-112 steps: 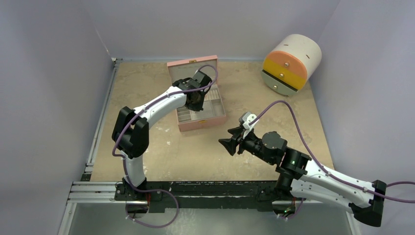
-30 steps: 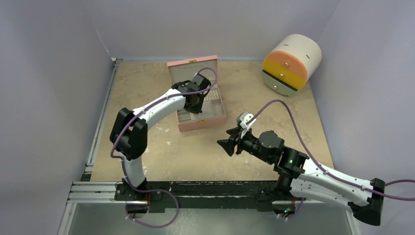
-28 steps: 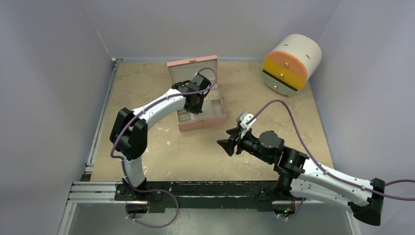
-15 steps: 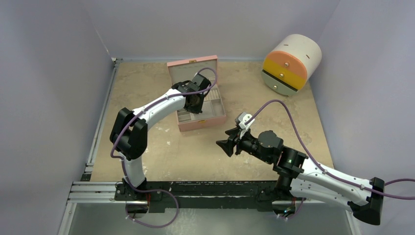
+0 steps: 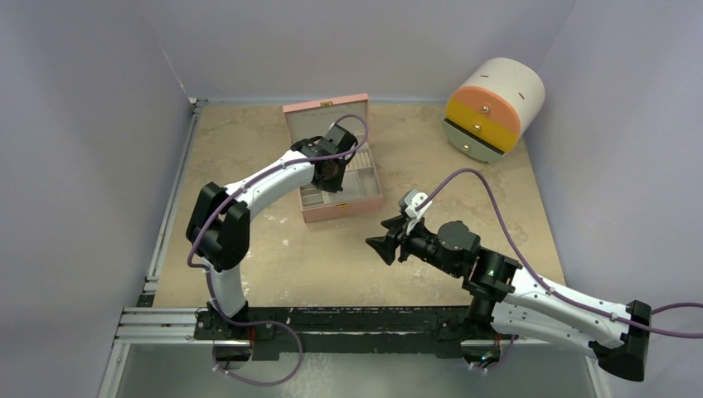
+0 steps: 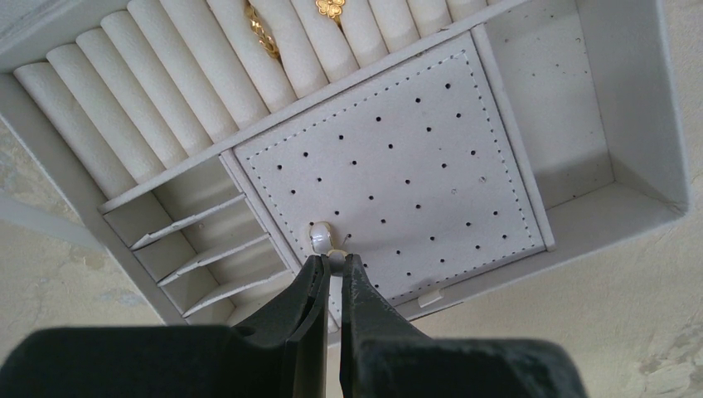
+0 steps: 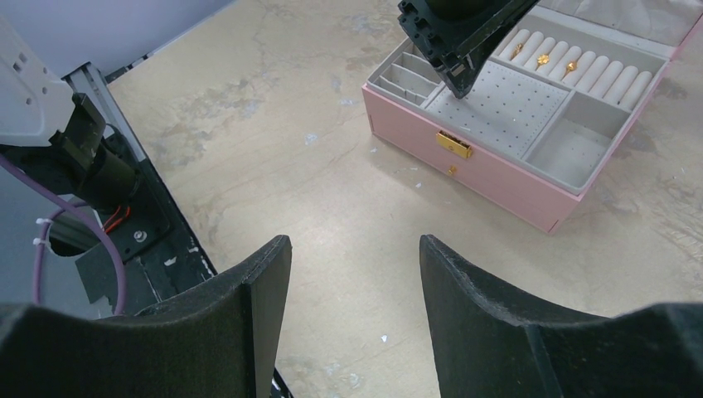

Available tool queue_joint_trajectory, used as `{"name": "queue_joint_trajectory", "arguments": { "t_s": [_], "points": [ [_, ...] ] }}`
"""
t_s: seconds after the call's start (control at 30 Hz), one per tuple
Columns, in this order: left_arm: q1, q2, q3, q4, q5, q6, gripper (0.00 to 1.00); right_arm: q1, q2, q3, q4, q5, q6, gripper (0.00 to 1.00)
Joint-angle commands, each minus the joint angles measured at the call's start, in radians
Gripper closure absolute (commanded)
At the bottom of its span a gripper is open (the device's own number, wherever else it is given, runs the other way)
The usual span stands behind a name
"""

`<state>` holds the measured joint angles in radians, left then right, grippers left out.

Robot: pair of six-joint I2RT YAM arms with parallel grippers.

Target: Organize the mixed jewelry

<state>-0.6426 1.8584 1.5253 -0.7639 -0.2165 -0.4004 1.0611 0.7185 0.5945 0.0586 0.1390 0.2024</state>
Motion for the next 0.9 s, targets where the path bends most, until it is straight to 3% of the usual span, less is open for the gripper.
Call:
{"name": "queue_joint_trajectory", "arguments": {
  "t_s": [0.0,0.87],
  "points": [
    [0.002,-0.004,0.033,0.033,-0.007,0.002,1.00,0.004,-0.013,0.022,0.049,-0.004,0.014,0.39],
    [0.003,0.012,0.008,0.015,-0.037,0.001,1.00,0.004,-0.019,0.010,0.049,-0.004,0.018,0.39]
  ]
}}
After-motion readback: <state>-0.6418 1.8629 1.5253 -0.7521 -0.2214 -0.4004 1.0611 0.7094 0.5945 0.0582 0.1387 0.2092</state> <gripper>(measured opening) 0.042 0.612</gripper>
